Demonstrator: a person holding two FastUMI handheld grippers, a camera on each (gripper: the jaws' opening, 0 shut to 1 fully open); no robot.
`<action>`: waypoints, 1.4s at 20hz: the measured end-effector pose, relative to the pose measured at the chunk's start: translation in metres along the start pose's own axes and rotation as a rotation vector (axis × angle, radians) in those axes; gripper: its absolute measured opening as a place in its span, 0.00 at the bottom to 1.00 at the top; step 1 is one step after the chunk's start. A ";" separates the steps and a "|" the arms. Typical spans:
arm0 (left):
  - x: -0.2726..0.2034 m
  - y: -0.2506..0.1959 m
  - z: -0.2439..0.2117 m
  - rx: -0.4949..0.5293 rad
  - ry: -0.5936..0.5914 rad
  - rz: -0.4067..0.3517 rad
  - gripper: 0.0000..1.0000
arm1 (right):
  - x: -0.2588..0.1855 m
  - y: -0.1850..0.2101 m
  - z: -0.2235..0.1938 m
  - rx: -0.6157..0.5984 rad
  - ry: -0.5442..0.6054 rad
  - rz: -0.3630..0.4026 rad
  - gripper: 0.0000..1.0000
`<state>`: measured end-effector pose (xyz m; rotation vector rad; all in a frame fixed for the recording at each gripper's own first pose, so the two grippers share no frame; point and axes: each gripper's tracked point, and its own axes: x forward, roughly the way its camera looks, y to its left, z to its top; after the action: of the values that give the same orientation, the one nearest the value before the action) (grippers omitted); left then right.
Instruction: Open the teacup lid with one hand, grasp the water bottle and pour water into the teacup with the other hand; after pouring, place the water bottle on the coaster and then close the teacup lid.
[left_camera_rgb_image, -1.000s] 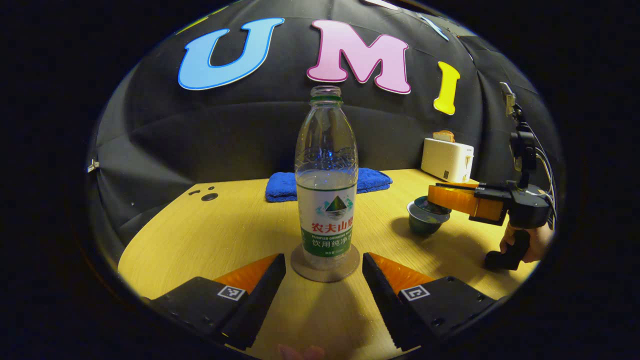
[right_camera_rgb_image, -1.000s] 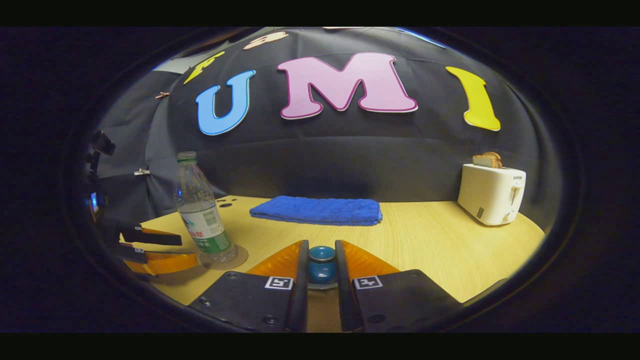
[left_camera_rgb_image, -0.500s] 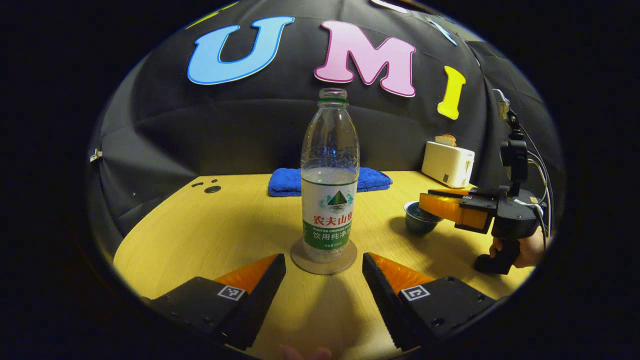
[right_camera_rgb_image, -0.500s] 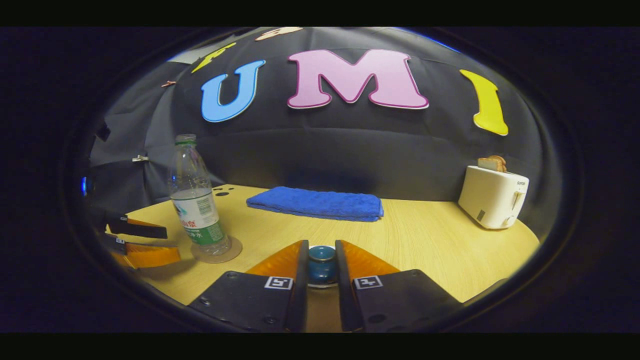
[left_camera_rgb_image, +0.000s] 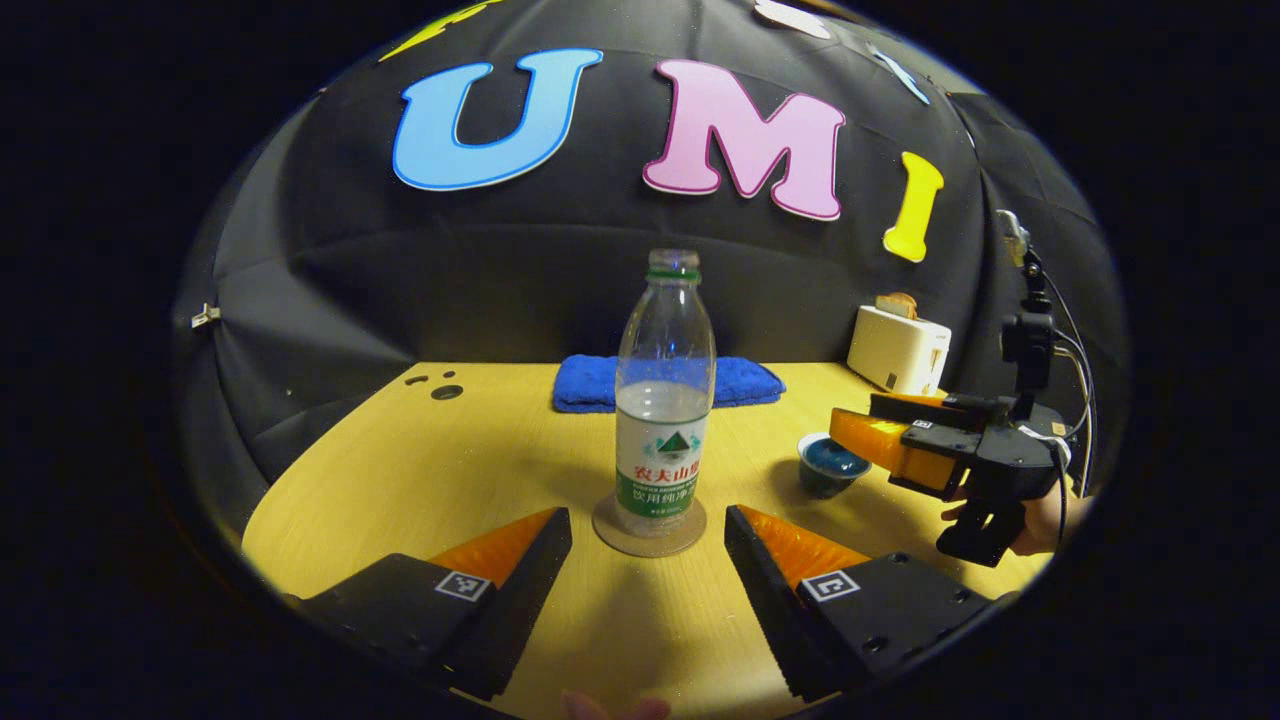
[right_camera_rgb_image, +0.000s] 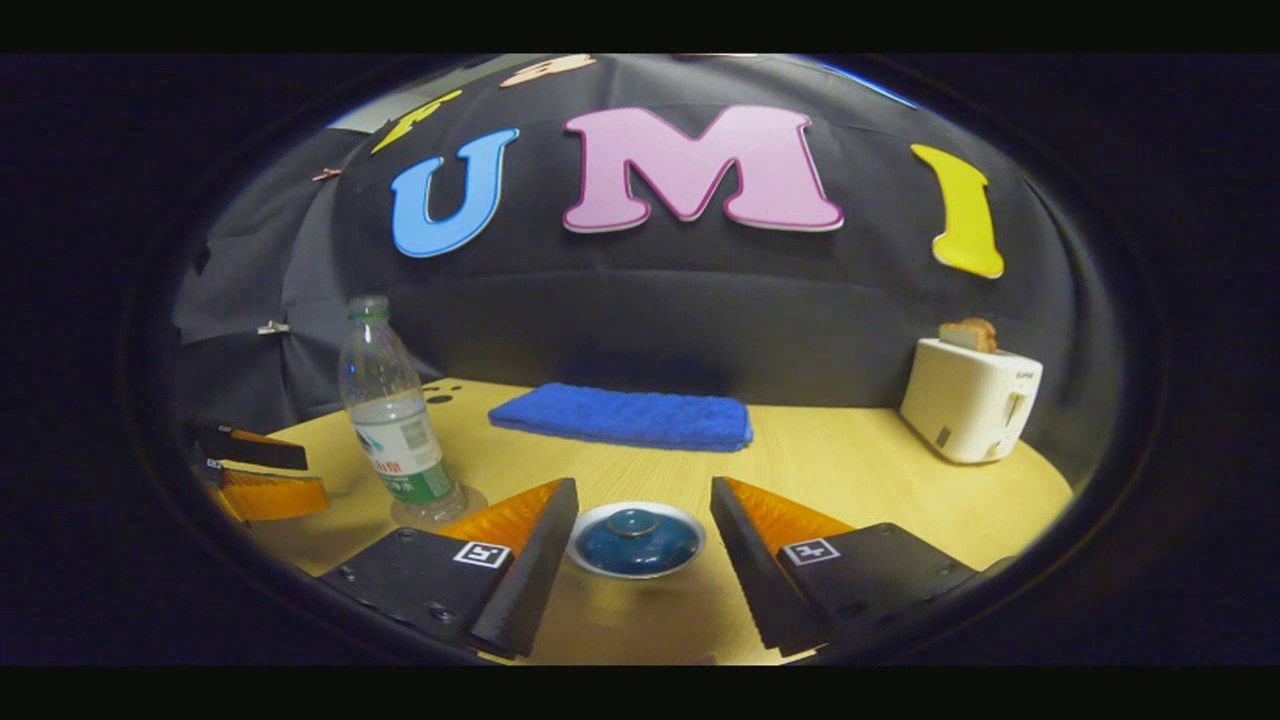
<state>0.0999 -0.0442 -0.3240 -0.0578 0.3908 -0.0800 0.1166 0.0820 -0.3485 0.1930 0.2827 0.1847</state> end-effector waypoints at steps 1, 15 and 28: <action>-0.005 -0.001 0.010 0.003 -0.012 0.011 0.97 | -0.011 -0.002 0.017 -0.006 -0.014 -0.010 0.86; -0.107 -0.020 0.193 -0.021 -0.180 0.098 0.95 | -0.143 -0.018 0.235 -0.036 -0.133 -0.090 0.98; -0.143 -0.043 0.226 0.028 -0.239 0.141 0.95 | -0.219 -0.059 0.274 -0.061 -0.189 -0.099 0.98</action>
<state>0.0516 -0.0648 -0.0586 -0.0115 0.1539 0.0601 -0.0006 -0.0643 -0.0464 0.1349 0.0978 0.0760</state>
